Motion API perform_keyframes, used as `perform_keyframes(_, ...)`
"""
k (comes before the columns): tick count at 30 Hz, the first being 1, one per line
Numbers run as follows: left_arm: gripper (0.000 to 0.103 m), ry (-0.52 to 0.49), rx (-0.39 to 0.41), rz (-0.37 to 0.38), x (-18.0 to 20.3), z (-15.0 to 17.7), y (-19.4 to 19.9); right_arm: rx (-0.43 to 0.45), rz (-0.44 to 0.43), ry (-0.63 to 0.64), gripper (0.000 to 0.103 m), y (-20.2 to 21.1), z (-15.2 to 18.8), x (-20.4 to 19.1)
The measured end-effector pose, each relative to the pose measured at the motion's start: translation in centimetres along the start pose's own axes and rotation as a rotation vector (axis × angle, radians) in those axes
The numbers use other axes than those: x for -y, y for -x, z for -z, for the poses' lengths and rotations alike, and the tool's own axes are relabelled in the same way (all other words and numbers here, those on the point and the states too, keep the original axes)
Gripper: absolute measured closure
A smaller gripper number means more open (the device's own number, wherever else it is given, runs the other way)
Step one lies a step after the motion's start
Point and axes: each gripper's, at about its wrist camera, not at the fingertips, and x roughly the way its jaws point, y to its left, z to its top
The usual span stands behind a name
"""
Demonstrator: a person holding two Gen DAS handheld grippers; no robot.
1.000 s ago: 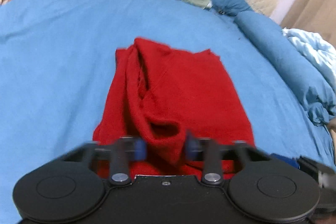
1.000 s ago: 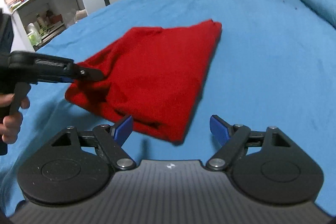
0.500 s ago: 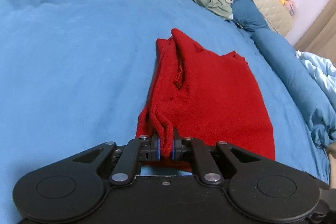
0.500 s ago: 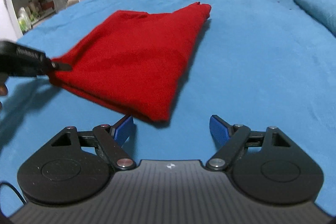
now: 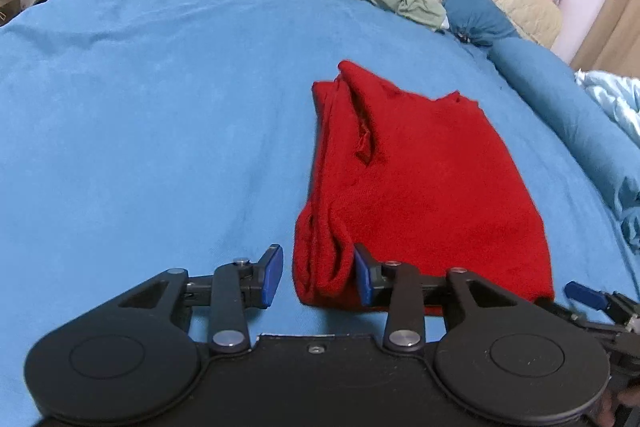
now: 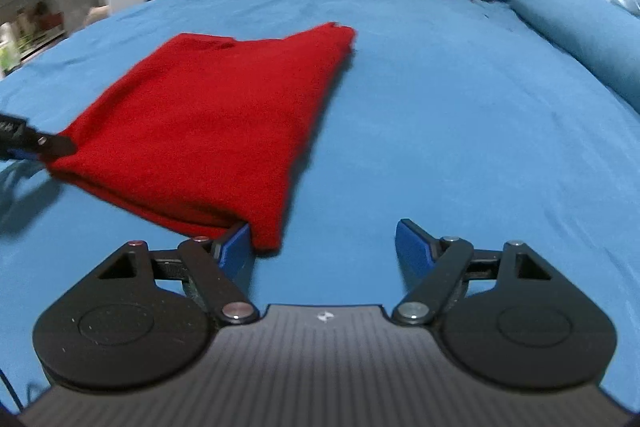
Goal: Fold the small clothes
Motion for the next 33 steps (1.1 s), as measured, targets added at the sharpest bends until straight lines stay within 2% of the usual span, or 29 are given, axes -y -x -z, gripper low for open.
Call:
perform_keyframes(5,0.06,-0.019,-0.008,-0.004,-0.3,0.3,1.0,-0.028,-0.014,0.007,0.01,0.1,0.5,1.0)
perform_keyframes(8,0.061,-0.002,0.03,0.022,-0.2,-0.5,2.6,-0.005,-0.116,-0.011,0.009,1.6,-0.2,1.9)
perform_keyframes(10,0.042,-0.031,0.071,0.028,0.3,-1.7,3.6,0.036,-0.175,-0.032,0.009,2.9,-1.3,2.6)
perform_keyframes(12,0.033,-0.069,0.084,0.032,0.9,-3.3,3.5,0.046,-0.208,-0.06,0.007,3.2,-3.4,3.3)
perform_keyframes(14,0.03,-0.094,0.055,0.049,1.6,-5.5,2.3,0.022,-0.257,-0.102,0.001,2.7,-5.9,4.0)
perform_keyframes(18,0.028,-0.101,-0.03,0.082,2.1,-9.2,-0.7,-0.086,-0.367,-0.223,0.0,-0.4,-10.5,5.5)
perform_keyframes(21,0.023,-0.098,-0.061,0.093,1.8,-10.9,-2.5,-0.142,-0.372,-0.272,0.0,-3.1,-12.2,6.0)
perform_keyframes(27,0.023,-0.11,-0.154,0.145,1.7,-11.0,-5.9,-0.215,-0.35,-0.281,0.0,-7.6,-12.1,4.9)
perform_keyframes(30,0.029,-0.099,-0.171,0.152,1.5,-10.5,-7.3,-0.222,-0.335,-0.295,0.001,-8.9,-11.2,4.5)
perform_keyframes(31,0.036,-0.093,-0.177,0.158,1.4,-10.3,-7.8,-0.22,-0.341,-0.309,0.004,-9.2,-10.9,4.5)
perform_keyframes(33,0.041,-0.057,-0.186,0.183,1.0,-10.0,-8.7,-0.219,-0.359,-0.336,0.018,-9.8,-10.6,4.5)
